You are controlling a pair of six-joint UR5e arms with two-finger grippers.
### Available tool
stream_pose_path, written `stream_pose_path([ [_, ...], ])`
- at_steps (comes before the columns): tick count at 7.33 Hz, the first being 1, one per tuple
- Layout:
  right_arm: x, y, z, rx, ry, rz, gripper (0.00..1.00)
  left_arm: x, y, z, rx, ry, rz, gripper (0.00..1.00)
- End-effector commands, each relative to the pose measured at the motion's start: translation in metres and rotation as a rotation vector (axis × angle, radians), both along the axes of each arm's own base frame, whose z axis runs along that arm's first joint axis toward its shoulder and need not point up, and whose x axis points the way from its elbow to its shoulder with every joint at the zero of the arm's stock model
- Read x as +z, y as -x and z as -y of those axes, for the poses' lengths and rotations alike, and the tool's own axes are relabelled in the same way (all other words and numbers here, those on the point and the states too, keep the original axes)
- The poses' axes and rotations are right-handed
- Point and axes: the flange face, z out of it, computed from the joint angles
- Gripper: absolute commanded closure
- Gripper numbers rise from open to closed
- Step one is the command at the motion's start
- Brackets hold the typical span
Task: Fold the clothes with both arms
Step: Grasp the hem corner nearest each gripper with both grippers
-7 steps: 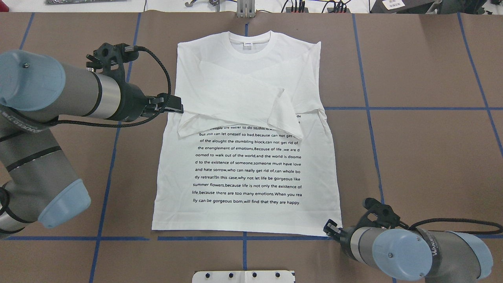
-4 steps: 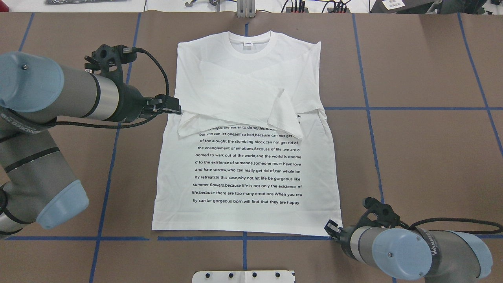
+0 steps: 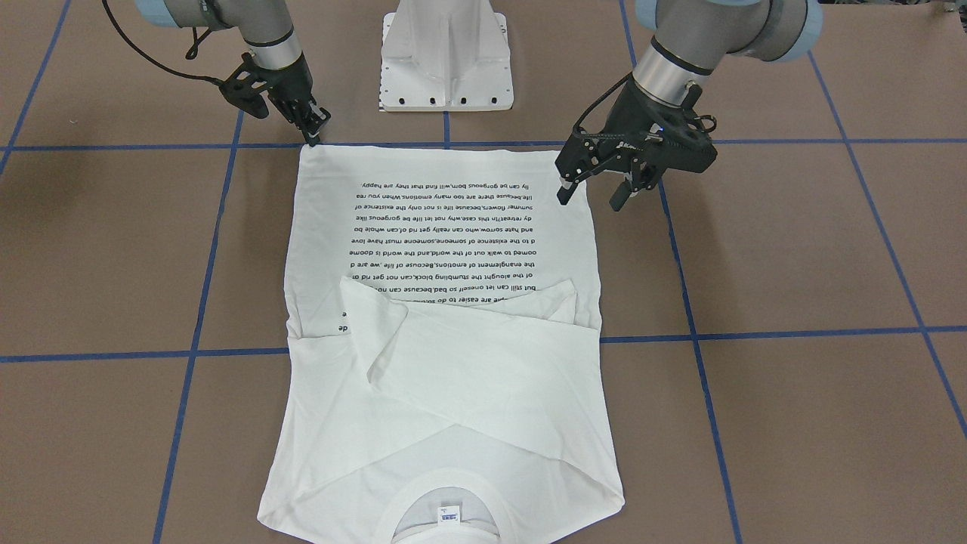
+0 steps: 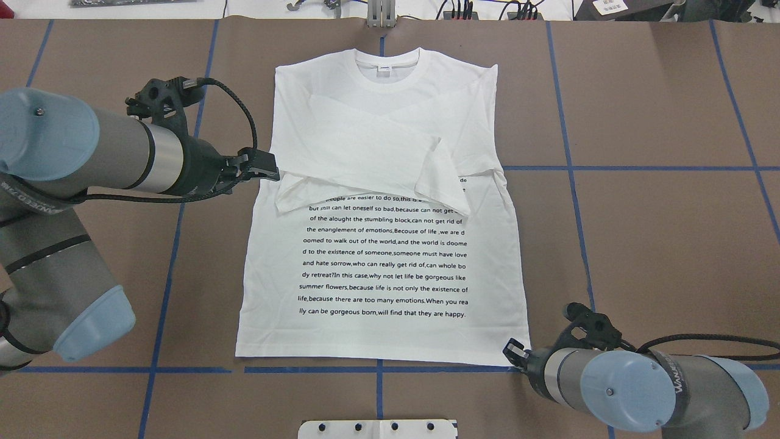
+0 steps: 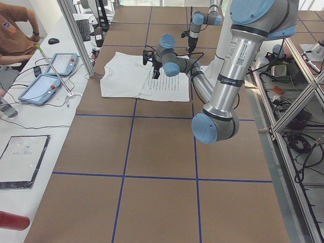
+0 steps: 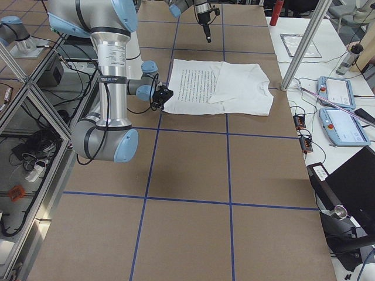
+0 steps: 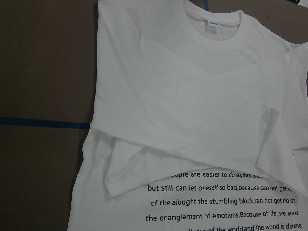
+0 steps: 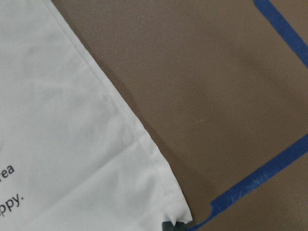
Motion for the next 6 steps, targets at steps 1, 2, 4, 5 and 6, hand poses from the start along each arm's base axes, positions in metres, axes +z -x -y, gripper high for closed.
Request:
stream_pose_path([
  [1, -0.004, -0.004, 0.004, 0.009, 0.0, 0.009, 1.0, 0.04, -0.043, -0.065, -0.005, 0.176, 0.028, 0.09],
  [2, -0.004, -0.005, 0.006, 0.012, 0.0, 0.009, 1.0, 0.071, -0.068, -0.118, -0.006, 0.26, 0.071, 0.09],
  [4, -0.001, -0.006, 0.007, 0.015, 0.001, 0.004, 1.0, 0.096, -0.111, -0.191, 0.021, 0.35, 0.134, 0.12],
  [5, -0.003, -0.007, 0.008, 0.016, 0.001, 0.005, 1.0, 0.098, -0.117, -0.202, 0.012, 0.384, 0.172, 0.15],
  [6, -0.002, -0.008, 0.009, 0.019, 0.001, 0.006, 1.0, 0.101, -0.121, -0.21, 0.024, 0.389, 0.188, 0.2],
])
